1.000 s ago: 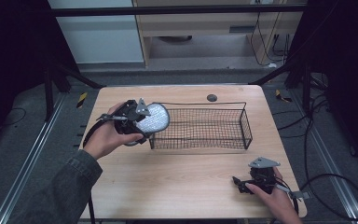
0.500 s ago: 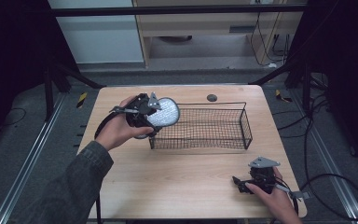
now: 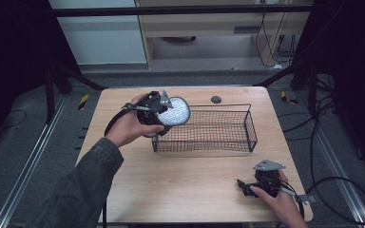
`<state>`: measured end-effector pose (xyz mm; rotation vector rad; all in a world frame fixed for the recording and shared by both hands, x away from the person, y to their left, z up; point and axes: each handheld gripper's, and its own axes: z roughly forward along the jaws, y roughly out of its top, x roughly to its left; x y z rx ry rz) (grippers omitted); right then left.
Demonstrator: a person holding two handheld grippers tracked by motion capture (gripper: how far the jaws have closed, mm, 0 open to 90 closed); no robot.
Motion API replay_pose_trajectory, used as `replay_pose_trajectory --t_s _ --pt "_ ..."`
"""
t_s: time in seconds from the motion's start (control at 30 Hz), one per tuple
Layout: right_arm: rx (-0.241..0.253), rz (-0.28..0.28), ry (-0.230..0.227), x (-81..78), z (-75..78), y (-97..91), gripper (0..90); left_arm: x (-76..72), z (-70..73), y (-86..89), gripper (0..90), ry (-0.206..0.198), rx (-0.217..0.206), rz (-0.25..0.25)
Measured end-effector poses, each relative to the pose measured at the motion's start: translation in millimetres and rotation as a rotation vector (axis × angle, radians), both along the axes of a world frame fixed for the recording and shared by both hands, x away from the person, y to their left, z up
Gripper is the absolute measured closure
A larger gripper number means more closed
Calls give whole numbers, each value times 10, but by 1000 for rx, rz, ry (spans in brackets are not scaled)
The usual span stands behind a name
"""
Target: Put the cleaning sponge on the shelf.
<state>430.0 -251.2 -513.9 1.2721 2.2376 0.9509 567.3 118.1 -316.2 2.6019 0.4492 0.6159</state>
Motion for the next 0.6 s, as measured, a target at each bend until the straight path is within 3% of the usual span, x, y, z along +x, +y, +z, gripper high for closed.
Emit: replay_pose_trajectory --t_s 0.1,0.43,0.6 --pt "-1 0 0 0 0 -1 3 20 16 -34 118 -1 -10 -6" --pt "-3 0 -1 3 0 -1 3 113 -6 -194 118 -4 32 -34" --pt "-4 2 -2 6 0 -1 3 150 -22 -274 119 -2 29 -49"
